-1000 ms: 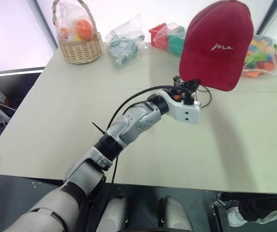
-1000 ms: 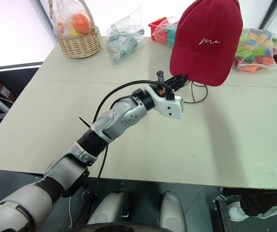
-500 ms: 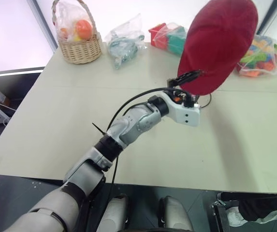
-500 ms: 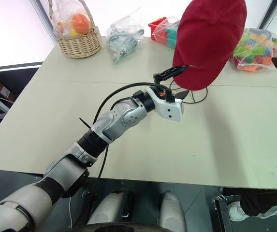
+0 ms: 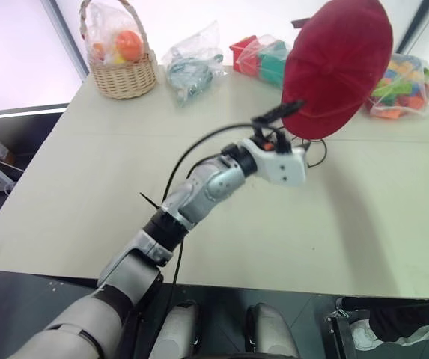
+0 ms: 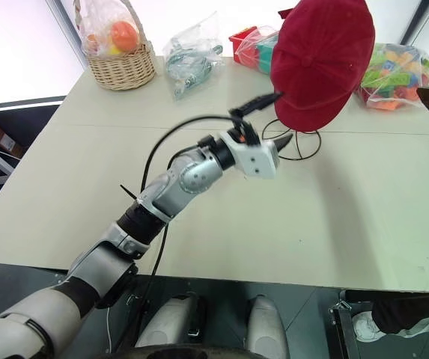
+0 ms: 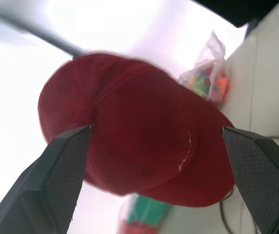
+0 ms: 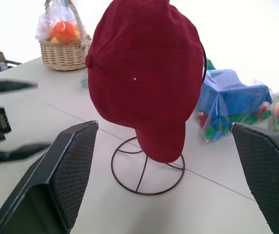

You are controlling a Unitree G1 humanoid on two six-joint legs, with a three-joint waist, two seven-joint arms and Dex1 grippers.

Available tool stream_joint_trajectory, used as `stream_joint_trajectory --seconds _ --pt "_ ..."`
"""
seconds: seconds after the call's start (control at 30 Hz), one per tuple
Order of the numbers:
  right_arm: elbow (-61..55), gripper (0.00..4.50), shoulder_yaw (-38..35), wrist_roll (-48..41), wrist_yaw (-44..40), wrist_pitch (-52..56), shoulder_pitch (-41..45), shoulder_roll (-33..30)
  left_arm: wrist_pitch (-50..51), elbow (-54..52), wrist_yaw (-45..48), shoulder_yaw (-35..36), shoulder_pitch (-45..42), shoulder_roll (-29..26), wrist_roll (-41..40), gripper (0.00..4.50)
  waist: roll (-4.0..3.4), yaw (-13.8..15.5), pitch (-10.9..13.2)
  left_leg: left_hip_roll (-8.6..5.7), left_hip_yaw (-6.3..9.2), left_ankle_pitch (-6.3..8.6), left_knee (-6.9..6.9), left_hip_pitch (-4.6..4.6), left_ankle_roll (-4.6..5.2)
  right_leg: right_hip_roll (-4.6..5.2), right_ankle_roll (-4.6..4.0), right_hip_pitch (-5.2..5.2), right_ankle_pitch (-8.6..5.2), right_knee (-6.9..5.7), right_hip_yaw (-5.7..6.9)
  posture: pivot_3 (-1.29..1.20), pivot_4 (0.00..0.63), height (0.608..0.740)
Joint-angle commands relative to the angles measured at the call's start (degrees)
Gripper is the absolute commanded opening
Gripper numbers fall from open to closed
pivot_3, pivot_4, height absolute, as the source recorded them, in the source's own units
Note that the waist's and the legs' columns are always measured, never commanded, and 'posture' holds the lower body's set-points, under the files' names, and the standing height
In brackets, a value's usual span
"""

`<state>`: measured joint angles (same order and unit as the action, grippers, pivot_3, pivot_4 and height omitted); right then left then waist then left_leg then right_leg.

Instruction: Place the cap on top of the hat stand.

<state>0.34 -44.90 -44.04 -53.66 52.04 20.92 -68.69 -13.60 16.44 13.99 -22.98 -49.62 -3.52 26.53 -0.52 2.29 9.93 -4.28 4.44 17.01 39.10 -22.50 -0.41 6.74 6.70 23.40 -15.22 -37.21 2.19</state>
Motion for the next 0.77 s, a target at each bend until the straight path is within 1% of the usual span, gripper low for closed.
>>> stream_joint_trajectory --seconds 0.03,0.13,0.2,0.33,0.43,0.53,0.63,0.77 --pt "0.8 4.5 0.2 -0.4 -1.1 -1.3 1.9 -2.3 15.6 -4.4 9.0 12.9 -1.1 -0.4 -17.8 4.43 0.0 -0.2 0.0 0.01 0.0 0.0 0.0 0.0 0.0 -0.01 0.0 0.0 0.0 0.01 0.0 0.0 0.15 0.74" --pt "2.5 4.5 1.3 0.2 -3.2 -2.0 1.9 -3.3 27.9 -6.4 11.5 21.4 -2.0 -4.1 -25.6 4.43 -0.02 -0.5 0.0 0.05 0.0 0.0 -0.01 0.01 0.01 -0.08 0.0 0.02 0.0 0.0 0.0 0.0 0.15 0.74" --pt "4.5 4.5 2.8 1.1 -4.7 -3.3 2.2 -4.0 35.8 -7.4 12.0 26.7 -2.4 -8.1 -29.5 4.43 0.0 -0.8 0.0 0.06 0.01 0.0 -0.02 0.02 0.01 -0.11 0.0 0.02 0.0 -0.03 0.01 0.0 0.15 0.74" --pt "8.2 4.5 6.8 2.9 -6.2 -6.2 3.8 -4.3 45.3 -6.6 10.8 34.3 -1.8 -15.0 -34.0 4.43 0.05 -1.4 0.0 0.03 0.06 0.0 0.0 0.01 0.01 -0.12 0.01 0.0 0.0 -0.02 0.01 0.0 0.15 0.74" --pt "9.9 4.5 10.6 4.9 -7.2 -8.5 4.2 -3.9 50.4 -6.2 11.2 38.1 0.9 -19.5 -36.6 4.43 0.04 -1.5 0.0 0.02 0.08 0.0 0.0 0.01 0.0 -0.1 0.04 -0.01 0.02 -0.01 0.01 0.0 0.15 0.74" --pt "11.6 4.5 14.3 7.0 -8.1 -11.0 4.4 -2.9 53.4 -7.9 11.8 39.9 5.9 -23.3 -37.8 4.43 0.02 -1.7 0.0 0.02 0.09 0.01 -0.02 0.02 -0.01 -0.1 0.04 0.02 0.02 -0.02 0.0 0.0 0.15 0.74" --pt "13.6 4.5 17.1 8.7 -8.8 -13.5 4.8 -1.5 55.2 -9.3 11.0 41.7 10.7 -25.2 -39.2 4.43 0.03 -1.6 0.0 0.03 0.1 0.0 -0.03 0.02 -0.03 -0.1 0.04 0.03 0.02 -0.02 -0.02 0.0 0.15 0.74" --pt "15.6 4.5 19.2 10.1 -10.0 -15.9 5.6 0.0 56.8 -9.9 8.6 44.1 14.8 -26.2 -40.1 4.43 0.05 -1.5 0.0 0.02 0.13 0.0 0.0 0.01 -0.04 -0.07 0.04 0.01 0.02 0.0 -0.06 0.0 0.15 0.74"
